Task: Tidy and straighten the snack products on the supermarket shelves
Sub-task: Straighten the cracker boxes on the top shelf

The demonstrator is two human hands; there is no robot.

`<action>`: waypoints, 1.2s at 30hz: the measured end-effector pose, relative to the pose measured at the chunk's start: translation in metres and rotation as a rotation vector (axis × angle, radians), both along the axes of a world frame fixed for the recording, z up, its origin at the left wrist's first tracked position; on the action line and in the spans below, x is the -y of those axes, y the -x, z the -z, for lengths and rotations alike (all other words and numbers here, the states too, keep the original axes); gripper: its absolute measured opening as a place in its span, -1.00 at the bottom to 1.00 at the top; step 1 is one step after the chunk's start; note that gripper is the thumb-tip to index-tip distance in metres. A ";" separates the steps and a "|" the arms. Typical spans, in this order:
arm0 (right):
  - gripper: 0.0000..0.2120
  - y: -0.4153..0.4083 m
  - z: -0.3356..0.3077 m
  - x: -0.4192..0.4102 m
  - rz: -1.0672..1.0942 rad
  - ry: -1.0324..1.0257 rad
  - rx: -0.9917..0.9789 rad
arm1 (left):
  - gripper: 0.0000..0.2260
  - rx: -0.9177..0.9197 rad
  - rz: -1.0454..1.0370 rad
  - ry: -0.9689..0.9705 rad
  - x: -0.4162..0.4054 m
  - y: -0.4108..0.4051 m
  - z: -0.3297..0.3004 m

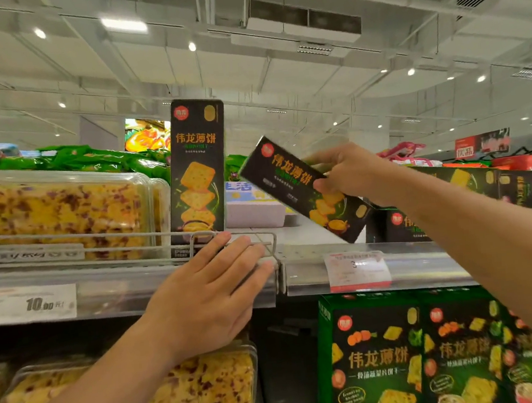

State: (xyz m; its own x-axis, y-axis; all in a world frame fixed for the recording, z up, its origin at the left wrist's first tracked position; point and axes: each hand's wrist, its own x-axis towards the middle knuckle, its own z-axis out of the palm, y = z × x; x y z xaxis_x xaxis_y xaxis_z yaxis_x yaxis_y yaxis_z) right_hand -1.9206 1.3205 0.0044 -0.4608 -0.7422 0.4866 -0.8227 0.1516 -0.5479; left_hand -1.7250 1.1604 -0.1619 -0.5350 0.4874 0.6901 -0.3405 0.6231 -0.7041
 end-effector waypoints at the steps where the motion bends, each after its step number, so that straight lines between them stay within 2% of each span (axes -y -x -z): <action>1: -0.58 0.001 0.003 0.001 -0.001 -0.041 -0.031 | -0.59 0.002 -0.002 -0.001 0.000 0.000 0.000; 4: -0.56 0.001 0.011 0.005 0.005 -0.198 -0.221 | -0.59 0.001 -0.006 -0.001 0.000 -0.001 0.000; 9: -0.54 -0.001 0.016 0.003 0.018 -0.365 -0.397 | -0.61 0.008 -0.018 -0.007 -0.001 -0.001 -0.001; 18: -0.55 -0.001 0.015 0.000 0.007 -0.390 -0.417 | -0.63 0.015 -0.028 -0.014 -0.001 -0.001 -0.001; 24: -0.55 -0.002 0.018 0.000 -0.004 -0.396 -0.388 | -0.63 0.007 -0.024 -0.023 -0.002 -0.001 -0.001; 28: -0.48 -0.004 0.014 -0.006 -0.036 -0.443 -0.311 | -0.63 0.007 -0.032 -0.021 -0.003 0.000 -0.001; 32: -0.47 -0.021 0.006 0.003 -0.177 -0.195 -0.144 | -0.65 0.010 -0.028 -0.032 -0.005 0.001 -0.002; 34: -0.60 -0.041 0.004 0.021 -0.248 -0.065 -0.068 | -0.64 0.013 -0.029 -0.050 -0.007 -0.001 -0.003; 36: -0.76 -0.058 0.005 0.038 -0.274 -0.018 -0.026 | -0.64 0.026 -0.024 -0.065 -0.009 0.000 -0.002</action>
